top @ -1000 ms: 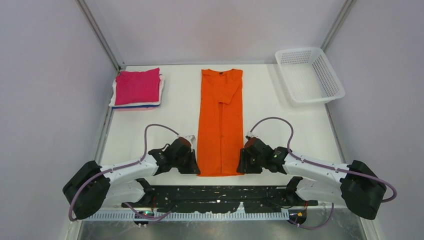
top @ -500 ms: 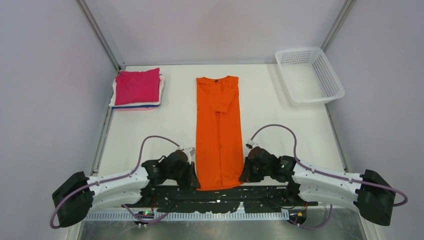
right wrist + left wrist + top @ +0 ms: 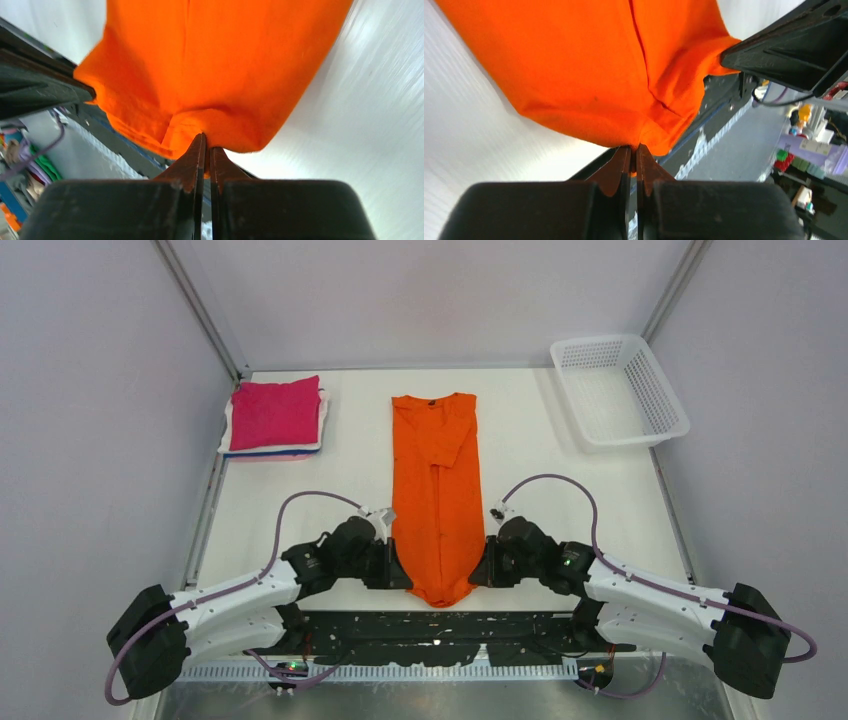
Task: Fold and stack the t-shirts
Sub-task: Fold the folded rectangular tshirt in 1/3 of the way
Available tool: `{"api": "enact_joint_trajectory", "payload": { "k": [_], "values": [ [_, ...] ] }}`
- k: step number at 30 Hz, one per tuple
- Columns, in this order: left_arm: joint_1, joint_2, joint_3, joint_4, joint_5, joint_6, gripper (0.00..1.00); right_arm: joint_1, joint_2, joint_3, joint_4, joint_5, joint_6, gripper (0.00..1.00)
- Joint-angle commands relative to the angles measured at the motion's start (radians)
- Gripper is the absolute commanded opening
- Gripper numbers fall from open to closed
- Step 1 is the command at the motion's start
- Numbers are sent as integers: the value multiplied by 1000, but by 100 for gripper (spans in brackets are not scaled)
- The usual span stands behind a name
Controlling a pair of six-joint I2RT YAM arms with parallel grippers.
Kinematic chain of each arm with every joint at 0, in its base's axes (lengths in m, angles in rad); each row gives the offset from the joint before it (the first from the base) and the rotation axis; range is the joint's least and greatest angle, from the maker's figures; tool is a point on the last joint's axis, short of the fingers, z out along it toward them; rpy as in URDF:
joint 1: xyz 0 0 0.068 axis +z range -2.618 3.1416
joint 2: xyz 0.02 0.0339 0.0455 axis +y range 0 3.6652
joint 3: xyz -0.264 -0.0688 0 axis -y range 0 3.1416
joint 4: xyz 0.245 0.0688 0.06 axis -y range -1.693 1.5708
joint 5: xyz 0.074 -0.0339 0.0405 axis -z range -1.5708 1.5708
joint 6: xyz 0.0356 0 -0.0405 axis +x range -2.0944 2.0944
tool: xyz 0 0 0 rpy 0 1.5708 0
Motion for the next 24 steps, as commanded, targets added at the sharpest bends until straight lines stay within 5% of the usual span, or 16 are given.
{"api": "enact_joint_trajectory", "payload": {
  "k": [1,24],
  "values": [
    [59,48,106,-16,-88,69,0,-98,54,75,99,-14,-73,5],
    [417,491,507,47,-80,201,0,-488,509,444,271,-143,-253,5]
  ]
}}
